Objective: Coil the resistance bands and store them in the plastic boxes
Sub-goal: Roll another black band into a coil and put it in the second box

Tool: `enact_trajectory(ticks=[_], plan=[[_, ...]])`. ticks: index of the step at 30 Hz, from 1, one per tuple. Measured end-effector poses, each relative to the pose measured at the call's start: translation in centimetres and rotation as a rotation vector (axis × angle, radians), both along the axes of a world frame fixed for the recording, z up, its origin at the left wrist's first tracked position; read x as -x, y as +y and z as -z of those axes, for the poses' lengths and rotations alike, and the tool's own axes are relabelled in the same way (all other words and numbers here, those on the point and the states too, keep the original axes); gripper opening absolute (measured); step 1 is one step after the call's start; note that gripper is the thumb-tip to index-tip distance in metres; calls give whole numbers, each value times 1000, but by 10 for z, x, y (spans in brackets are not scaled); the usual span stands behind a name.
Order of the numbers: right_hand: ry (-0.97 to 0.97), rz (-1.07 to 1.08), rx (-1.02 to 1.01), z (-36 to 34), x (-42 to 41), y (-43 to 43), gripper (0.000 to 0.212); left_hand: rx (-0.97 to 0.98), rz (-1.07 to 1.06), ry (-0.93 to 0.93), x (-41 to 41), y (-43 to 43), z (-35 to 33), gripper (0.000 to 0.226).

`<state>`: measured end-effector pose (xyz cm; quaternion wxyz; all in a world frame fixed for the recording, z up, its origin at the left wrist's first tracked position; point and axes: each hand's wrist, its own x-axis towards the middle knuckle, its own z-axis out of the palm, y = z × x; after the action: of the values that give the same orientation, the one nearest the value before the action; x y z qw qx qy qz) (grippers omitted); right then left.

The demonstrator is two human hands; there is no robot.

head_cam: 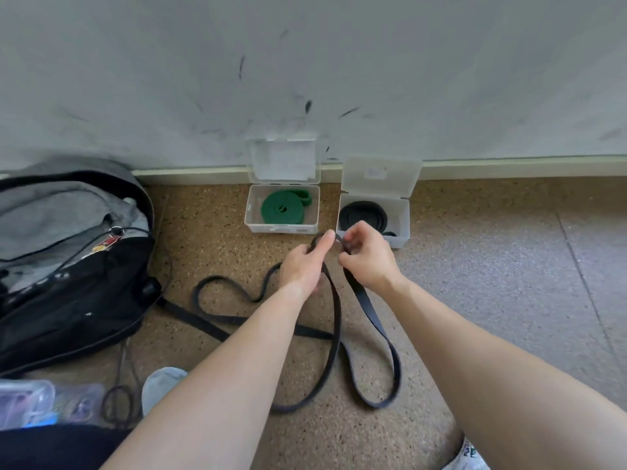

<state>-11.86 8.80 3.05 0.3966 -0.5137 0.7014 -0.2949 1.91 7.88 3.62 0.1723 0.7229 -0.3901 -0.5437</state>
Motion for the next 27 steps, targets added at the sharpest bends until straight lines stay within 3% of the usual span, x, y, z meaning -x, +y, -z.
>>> enact_trajectory(ticks=[5,8,9,11,13,15,18,22,25,27], plan=[[56,-140,32,-29,-3,-3,26,41,3,87,4,-8,-41,57],[17,-133,-36,-39,-4,1,48,86,32,110,3,-9,-70,18],[-59,-117,-70,-43,-3,3,61,99,41,137,2,-10,-79,15],[-284,-126,-151,-53,1,7,67,98,80,210,-1,-13,-97,14],[-470,-187,-246,-64,7,9,44,70,130,273,-6,-17,-112,23],[-570,-213,-290,-78,10,13,28,58,115,381,-11,-19,-131,21],[-683,-257,-337,-96,15,13,24,66,27,619,-17,-24,-163,19],[-513,-405,-329,-115,9,15,6,111,-103,914,-17,-29,-209,21],[-442,-441,-252,-121,-1,20,15,182,-207,1106,-14,-33,-242,20],[-385,-406,-192,-125,-7,23,25,231,-189,1125,-13,-33,-261,19]])
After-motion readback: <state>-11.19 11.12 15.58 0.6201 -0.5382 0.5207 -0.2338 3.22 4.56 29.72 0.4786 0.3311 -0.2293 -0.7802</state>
